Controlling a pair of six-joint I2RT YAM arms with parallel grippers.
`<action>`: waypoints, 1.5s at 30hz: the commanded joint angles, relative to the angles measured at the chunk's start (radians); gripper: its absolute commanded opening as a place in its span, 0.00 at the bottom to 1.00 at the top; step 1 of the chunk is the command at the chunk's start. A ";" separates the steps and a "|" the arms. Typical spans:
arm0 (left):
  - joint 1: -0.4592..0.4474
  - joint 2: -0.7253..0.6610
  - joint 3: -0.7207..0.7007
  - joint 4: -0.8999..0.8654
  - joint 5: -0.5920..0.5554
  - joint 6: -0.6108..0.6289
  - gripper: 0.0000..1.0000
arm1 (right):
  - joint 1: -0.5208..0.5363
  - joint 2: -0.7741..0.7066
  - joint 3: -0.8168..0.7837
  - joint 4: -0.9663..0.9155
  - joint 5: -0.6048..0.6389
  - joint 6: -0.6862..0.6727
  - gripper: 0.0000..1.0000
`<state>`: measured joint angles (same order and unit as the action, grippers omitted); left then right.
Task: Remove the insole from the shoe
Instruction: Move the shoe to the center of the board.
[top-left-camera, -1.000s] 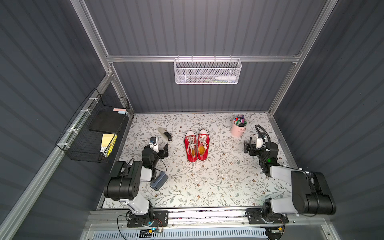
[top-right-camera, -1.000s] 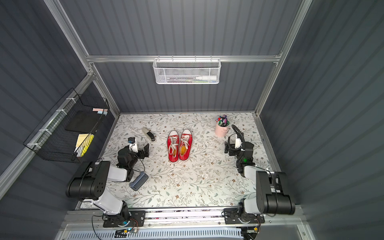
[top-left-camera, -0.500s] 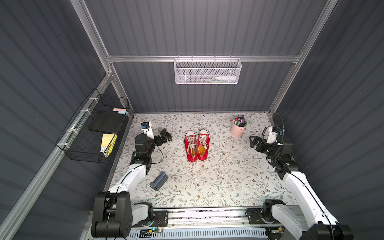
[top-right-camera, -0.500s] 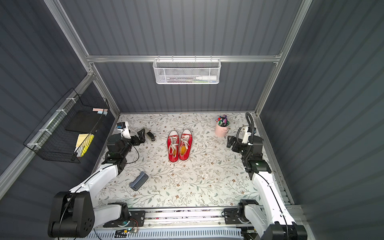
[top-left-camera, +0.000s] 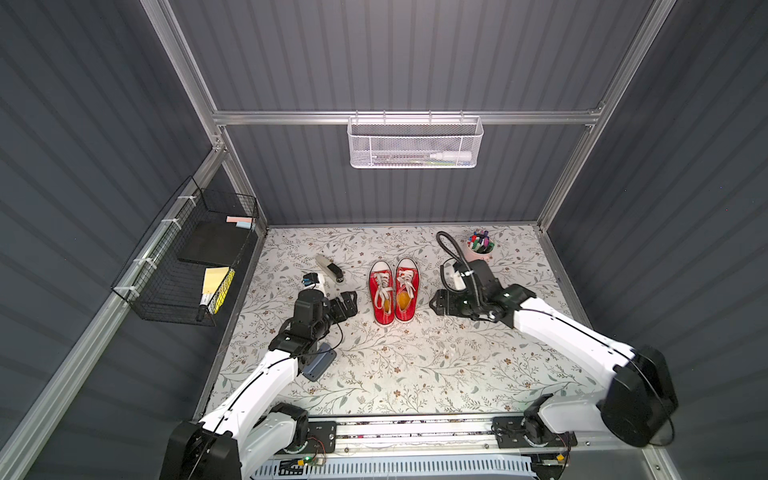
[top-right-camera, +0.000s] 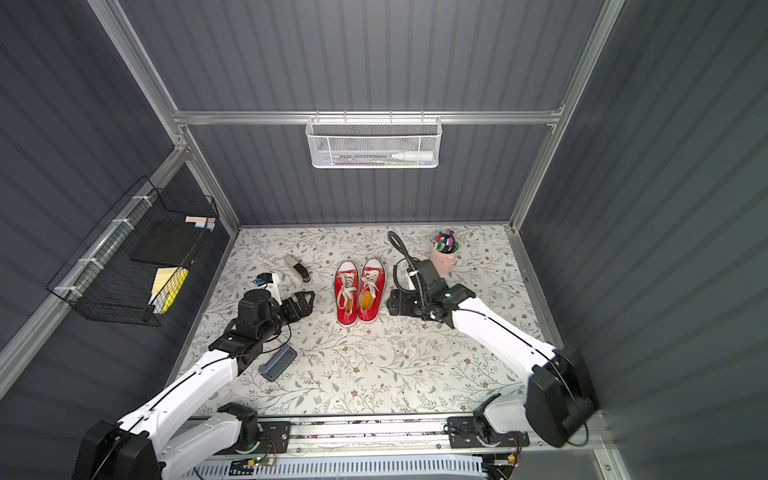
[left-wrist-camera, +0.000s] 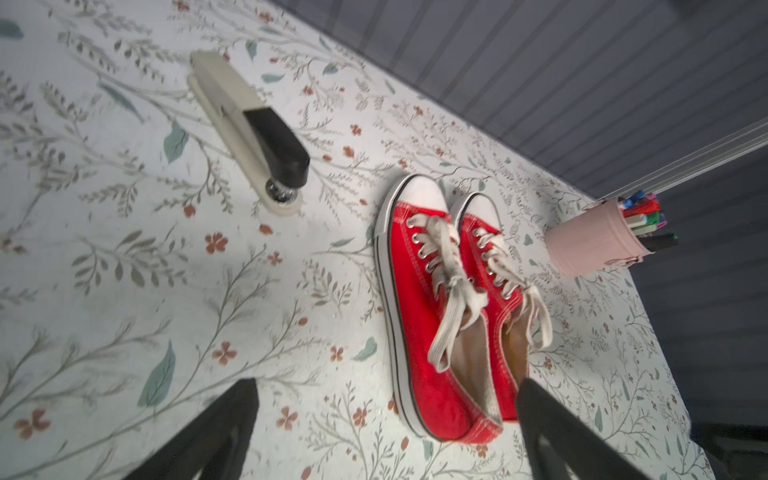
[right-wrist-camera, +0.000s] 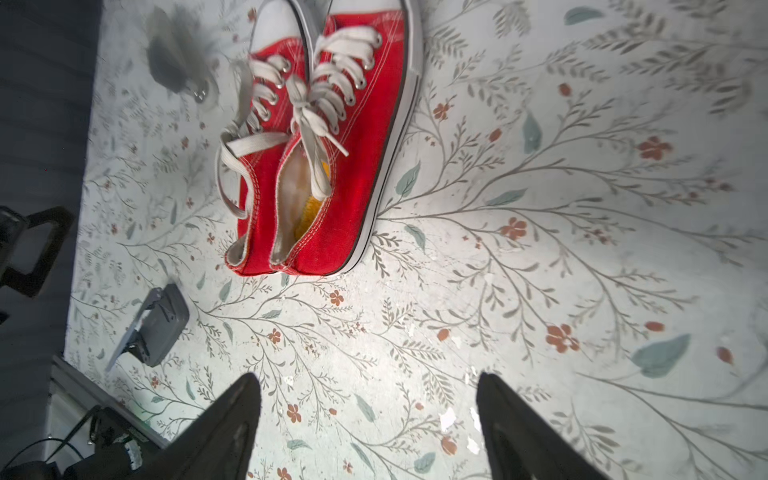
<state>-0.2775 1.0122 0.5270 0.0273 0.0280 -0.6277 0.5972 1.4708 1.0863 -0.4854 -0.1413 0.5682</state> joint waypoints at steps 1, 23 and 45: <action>-0.005 -0.017 0.016 -0.063 -0.026 -0.033 0.99 | 0.027 0.152 0.137 -0.083 -0.044 0.015 0.78; -0.013 0.078 0.100 -0.082 0.054 0.000 0.97 | 0.065 0.553 0.476 -0.260 0.106 0.017 0.16; -0.510 0.446 0.295 0.005 0.012 -0.047 0.85 | 0.069 0.014 -0.079 -0.265 0.004 0.043 0.47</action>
<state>-0.7860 1.4418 0.7956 0.0288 0.0551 -0.6785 0.6624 1.5394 1.0069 -0.7376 -0.1280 0.6025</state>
